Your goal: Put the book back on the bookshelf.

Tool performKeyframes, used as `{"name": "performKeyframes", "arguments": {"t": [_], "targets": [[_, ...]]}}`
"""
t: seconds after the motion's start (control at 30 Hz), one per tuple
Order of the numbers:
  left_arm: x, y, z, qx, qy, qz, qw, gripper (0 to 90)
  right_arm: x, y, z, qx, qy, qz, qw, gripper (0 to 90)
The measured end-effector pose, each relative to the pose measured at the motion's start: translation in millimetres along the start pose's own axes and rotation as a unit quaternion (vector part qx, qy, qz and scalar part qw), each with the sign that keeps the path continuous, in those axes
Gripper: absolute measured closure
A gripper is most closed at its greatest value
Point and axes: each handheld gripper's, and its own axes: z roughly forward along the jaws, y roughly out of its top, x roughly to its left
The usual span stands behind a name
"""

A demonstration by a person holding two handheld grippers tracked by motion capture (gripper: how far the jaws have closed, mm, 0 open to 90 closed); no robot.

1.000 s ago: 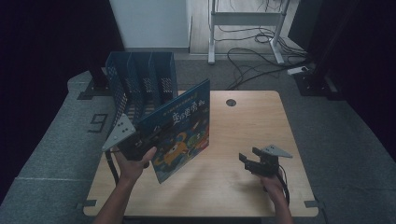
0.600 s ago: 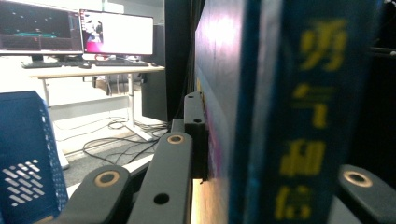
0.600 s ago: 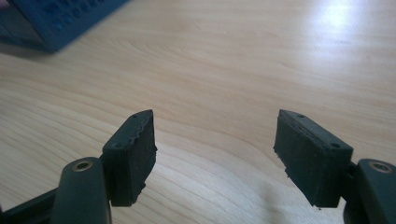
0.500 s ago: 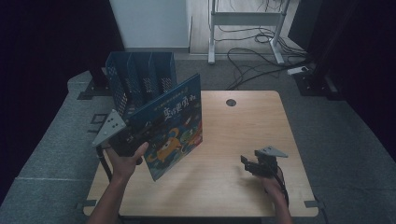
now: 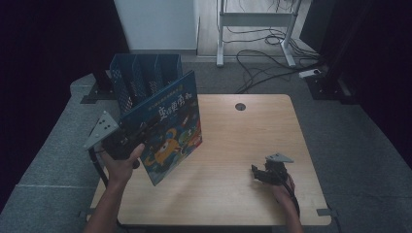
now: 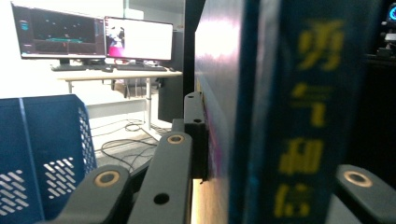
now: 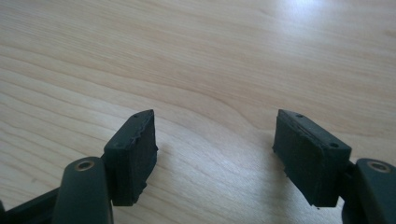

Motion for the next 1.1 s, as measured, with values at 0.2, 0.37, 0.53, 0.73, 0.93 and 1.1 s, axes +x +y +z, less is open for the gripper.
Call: {"name": "performKeyframes", "arguments": {"t": [0.2, 0.37, 0.53, 0.73, 0.93, 1.1], "targets": [[9.7, 5.3, -5.5, -0.01, 0.019, -0.006, 0.9998, 82.0, -2.8, -0.5, -0.6, 0.0, -0.008, 0.006, 1.0, 29.2], [16.1, 8.6, -9.1, -0.013, 0.036, -0.003, 0.9993, 81.9, -2.8, -0.5, -0.6, 0.0, -0.008, 0.005, 1.0, 29.1], [22.1, 10.5, -11.9, -0.015, 0.042, -0.008, 0.999, 82.0, -3.3, -0.6, -0.7, 0.0, -0.007, 0.006, 1.0, 29.2], [29.0, 16.2, -17.2, -0.017, 0.052, -0.013, 0.9984, 81.9, -3.2, -0.6, -0.8, 0.0, -0.008, 0.006, 1.0, 29.3], [32.0, 18.8, -19.8, -0.018, 0.063, -0.008, 0.9978, 81.9, 0.4, -0.4, 0.1, 0.004, -0.02, -0.008, 0.9998, 29.3], [36.4, 19.6, -21.2, -0.018, 0.067, -0.011, 0.9975, 81.9, 1.7, -0.3, 0.5, 0.006, -0.025, -0.013, 0.9996, 29.2]]}}
